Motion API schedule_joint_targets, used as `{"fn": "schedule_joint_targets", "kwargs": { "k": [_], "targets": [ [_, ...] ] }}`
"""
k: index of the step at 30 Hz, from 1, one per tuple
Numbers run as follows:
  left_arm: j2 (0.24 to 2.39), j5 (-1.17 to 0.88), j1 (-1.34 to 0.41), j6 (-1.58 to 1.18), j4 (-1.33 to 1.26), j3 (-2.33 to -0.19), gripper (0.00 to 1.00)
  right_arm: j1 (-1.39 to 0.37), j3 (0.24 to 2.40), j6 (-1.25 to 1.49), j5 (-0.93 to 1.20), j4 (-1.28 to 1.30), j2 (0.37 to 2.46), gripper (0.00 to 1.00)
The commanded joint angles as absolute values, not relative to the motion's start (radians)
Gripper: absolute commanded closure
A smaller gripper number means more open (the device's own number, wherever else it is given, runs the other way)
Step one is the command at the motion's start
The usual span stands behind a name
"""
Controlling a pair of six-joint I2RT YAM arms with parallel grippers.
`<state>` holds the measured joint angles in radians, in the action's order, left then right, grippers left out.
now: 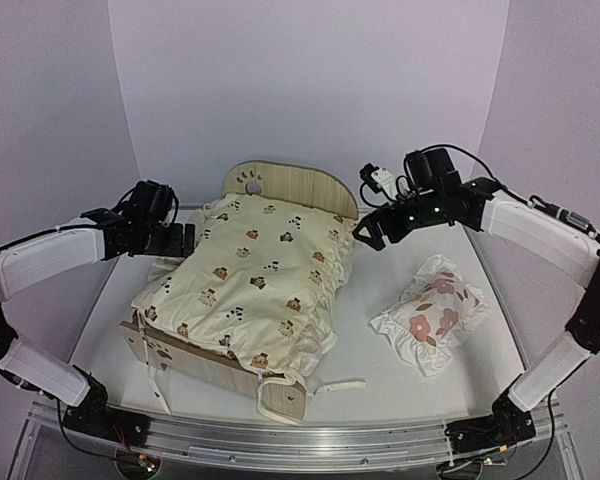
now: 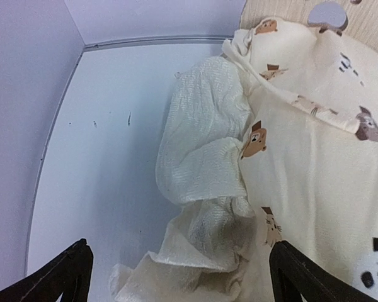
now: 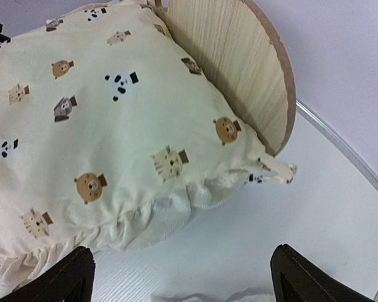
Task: Set up the pet bed
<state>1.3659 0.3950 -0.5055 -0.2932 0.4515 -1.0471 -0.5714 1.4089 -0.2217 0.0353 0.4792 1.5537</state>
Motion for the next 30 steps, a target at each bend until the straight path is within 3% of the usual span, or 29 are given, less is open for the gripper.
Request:
{"fn": "schedule_joint_targets", "kwargs": {
  "k": [1, 17, 21, 28, 30],
  "targets": [
    [1.266, 0.383, -0.511, -0.365, 0.534, -1.071, 0.00, -0.458, 1.590, -0.308, 0.408, 0.449, 1.712, 0.02],
    [1.156, 0.224, -0.513, -0.363, 0.519, -1.002, 0.01, -0.358, 2.165, -0.292, 0.574, 0.434, 2.258, 0.05],
    [1.165, 0.199, -0.513, -0.357, 0.503, -0.988, 0.01, -0.347, 2.242, -0.299, 0.623, 0.434, 2.328, 0.24],
    [1.200, 0.154, -0.516, -0.357, 0.482, -0.978, 0.03, -0.333, 2.302, -0.304, 0.681, 0.411, 2.382, 0.78],
    [1.204, 0.148, -0.518, -0.357, 0.479, -0.976, 0.03, -0.331, 2.300, -0.306, 0.684, 0.403, 2.382, 0.88]
  ]
}}
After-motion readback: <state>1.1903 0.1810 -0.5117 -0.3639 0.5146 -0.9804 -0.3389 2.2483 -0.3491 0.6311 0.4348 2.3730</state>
